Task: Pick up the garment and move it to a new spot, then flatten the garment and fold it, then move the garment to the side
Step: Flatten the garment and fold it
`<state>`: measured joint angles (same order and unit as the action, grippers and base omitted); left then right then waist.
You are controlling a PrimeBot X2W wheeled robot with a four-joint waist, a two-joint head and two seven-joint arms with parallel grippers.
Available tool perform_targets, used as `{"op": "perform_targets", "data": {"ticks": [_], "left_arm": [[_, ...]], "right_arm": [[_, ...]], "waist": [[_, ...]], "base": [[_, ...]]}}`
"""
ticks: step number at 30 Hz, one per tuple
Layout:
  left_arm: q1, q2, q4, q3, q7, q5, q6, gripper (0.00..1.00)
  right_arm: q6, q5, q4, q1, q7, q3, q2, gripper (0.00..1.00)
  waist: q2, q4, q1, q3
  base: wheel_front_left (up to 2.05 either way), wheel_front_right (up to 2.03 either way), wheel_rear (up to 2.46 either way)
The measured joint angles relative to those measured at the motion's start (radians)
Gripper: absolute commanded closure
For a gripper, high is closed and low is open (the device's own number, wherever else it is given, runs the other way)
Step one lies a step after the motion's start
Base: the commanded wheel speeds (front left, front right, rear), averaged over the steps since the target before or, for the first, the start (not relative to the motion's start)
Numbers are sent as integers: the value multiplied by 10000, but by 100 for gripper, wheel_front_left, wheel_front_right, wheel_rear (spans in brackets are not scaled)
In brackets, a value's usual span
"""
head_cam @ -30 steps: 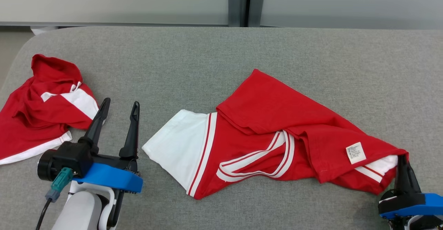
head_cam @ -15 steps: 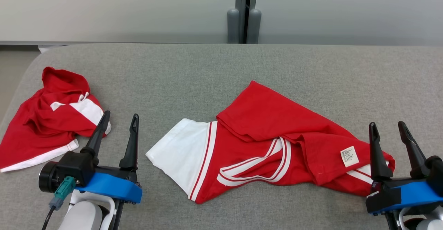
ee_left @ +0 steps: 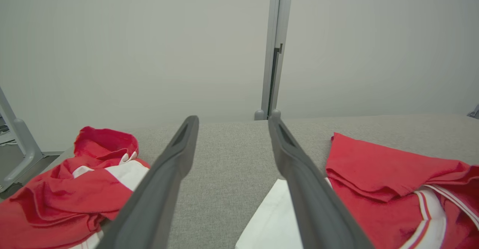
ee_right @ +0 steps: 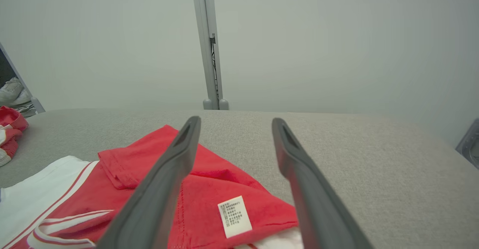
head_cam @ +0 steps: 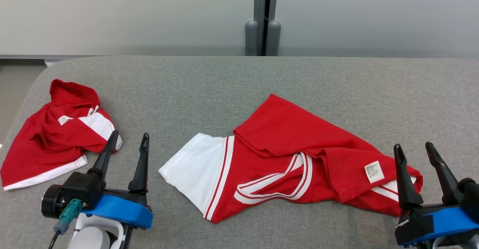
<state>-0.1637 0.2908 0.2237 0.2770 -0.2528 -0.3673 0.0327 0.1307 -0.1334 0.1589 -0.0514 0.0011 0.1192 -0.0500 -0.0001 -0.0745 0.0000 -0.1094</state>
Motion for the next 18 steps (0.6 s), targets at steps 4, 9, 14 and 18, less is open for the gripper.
{"op": "perform_targets", "data": {"ticks": [4, 9, 14, 18], "left_arm": [[29, 36, -46, 8, 38, -23, -48, 0], [32, 38, -121, 54, 44, -35, -69, 0], [-32, 33, -173, 109, 44, -38, -71, 0], [-176, -6, -159, 150, 35, -96, -61, 0]], "right_arm": [[0, -10, 40, -31, 73, -36, 0, 0], [0, 134, -54, -31, 251, -431, 0, 0], [0, 464, -637, -220, 796, -1388, -61, 0], [0, 782, -1509, -357, 1049, -2127, -464, 0]], "waist": [[0, 28, 0, -11], [0, 55, 0, -84], [0, 56, 0, -310], [1, 44, 1, -581]], "base": [[0, 0, 0], [0, 0, 0], [0, 0, 0], [0, 0, 0]]}}
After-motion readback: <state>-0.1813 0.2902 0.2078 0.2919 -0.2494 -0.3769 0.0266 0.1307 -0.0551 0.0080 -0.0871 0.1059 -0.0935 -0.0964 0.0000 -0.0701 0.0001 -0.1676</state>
